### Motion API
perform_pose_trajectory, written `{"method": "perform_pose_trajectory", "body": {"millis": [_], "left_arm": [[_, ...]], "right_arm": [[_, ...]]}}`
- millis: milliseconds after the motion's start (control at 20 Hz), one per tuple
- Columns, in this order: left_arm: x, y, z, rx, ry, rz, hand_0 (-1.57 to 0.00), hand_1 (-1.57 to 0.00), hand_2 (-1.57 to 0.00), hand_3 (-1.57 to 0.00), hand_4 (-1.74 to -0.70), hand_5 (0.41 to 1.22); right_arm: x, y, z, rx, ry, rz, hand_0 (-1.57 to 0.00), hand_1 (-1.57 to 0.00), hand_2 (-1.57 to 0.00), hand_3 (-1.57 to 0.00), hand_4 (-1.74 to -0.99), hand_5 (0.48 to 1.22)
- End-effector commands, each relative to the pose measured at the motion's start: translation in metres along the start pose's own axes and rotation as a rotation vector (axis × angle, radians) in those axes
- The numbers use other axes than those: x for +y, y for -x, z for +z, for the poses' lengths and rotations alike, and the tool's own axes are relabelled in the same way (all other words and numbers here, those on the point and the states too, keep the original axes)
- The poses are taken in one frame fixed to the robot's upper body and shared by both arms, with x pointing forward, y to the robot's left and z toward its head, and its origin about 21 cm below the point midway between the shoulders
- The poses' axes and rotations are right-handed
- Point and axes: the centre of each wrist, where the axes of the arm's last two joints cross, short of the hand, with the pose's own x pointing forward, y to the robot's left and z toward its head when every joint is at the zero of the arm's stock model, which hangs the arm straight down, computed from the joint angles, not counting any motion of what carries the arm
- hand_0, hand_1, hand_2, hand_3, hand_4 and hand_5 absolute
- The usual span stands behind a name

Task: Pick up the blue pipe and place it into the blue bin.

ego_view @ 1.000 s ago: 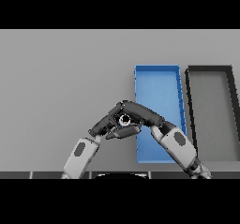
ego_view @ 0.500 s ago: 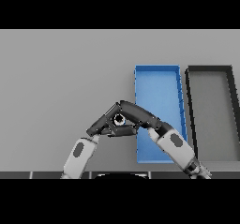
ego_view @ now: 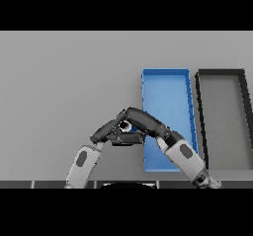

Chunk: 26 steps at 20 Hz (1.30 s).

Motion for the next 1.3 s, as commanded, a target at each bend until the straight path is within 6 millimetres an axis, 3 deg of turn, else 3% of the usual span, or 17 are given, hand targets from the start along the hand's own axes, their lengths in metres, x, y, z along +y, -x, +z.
{"method": "perform_pose_trajectory", "body": {"millis": [0,100,250,550,800,1000,1250], "left_arm": [[0.001,0.002,0.001,0.007,0.001,0.009,-0.16,-0.14,-0.14,-0.12,-0.98,0.704],[0.002,0.004,-0.001,0.035,0.001,0.034,-0.1,-0.09,-0.09,-0.08,-0.97,0.603],[-0.001,0.006,0.002,0.024,-0.017,0.007,-0.05,-0.05,-0.04,-0.04,-0.95,0.513],[0.002,0.005,-0.001,0.044,-0.022,0.007,-0.01,-0.01,-0.01,-0.01,-0.91,0.464],[-0.001,0.006,0.001,0.065,-0.013,0.016,0.0,0.0,0.0,0.0,-0.91,0.437],[0.001,0.005,0.002,0.087,-0.019,0.002,0.0,0.0,0.0,0.0,-0.9,0.43],[0.003,0.007,0.004,0.079,-0.015,0.003,0.0,0.0,0.0,0.0,-0.89,0.412]], "right_arm": [[0.001,0.002,-0.001,0.004,0.005,-0.004,-1.57,-1.57,-1.57,-1.57,-1.74,1.218],[0.004,-0.001,-0.003,0.0,-0.002,-0.009,-1.57,-1.57,-1.57,-1.57,-1.74,1.219],[0.002,-0.002,-0.005,-0.009,0.009,-0.05,-1.57,-1.57,-1.57,-1.57,-1.741,1.22],[-0.021,-0.026,-0.008,-0.045,0.033,-0.217,-1.57,-1.57,-1.57,-1.57,-1.741,1.221],[-0.071,-0.081,-0.016,-0.203,0.03,-0.23,-1.57,-1.57,-1.57,-1.57,-1.741,1.221],[-0.121,-0.114,-0.009,-0.211,0.281,-0.152,-1.57,-1.57,-1.57,-1.57,-1.741,1.221],[-0.174,-0.09,0.015,-0.085,0.481,-0.132,-1.57,-1.57,-1.57,-1.57,-1.741,1.221]]}}
